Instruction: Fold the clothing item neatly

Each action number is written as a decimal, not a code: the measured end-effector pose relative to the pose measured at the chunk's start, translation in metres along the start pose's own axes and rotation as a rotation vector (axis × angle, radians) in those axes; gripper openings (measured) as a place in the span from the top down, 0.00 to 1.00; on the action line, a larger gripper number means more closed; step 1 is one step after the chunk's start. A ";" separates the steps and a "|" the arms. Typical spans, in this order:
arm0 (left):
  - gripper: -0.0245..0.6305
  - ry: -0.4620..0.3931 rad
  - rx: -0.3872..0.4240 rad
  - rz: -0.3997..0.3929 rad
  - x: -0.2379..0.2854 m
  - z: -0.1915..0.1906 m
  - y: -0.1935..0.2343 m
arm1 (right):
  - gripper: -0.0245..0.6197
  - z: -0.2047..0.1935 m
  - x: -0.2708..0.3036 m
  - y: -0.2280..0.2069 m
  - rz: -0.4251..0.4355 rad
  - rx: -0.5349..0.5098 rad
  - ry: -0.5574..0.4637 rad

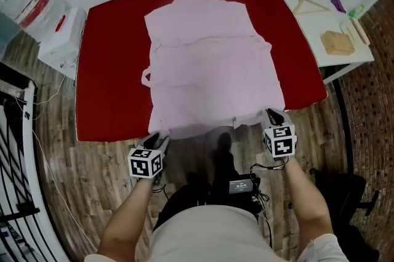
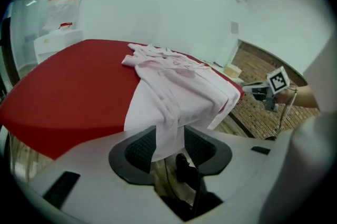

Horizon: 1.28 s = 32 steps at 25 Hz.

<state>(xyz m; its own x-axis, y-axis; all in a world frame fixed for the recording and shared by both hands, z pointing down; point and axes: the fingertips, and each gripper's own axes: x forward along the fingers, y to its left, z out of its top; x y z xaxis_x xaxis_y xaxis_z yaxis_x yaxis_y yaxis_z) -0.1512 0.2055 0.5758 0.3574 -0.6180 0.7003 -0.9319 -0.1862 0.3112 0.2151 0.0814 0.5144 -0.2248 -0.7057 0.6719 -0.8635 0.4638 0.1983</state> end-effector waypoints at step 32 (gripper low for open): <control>0.93 -0.037 -0.284 -0.134 -0.015 -0.022 0.046 | 0.92 -0.035 0.004 0.022 0.022 -0.040 0.107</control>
<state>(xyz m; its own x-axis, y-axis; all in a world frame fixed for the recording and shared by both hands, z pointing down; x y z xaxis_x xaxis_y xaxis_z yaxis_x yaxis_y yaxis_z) -0.1980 0.2229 0.5932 0.4683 -0.6304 0.6190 -0.8203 -0.0499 0.5698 0.2109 0.1078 0.5463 -0.1919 -0.6353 0.7480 -0.8396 0.5010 0.2101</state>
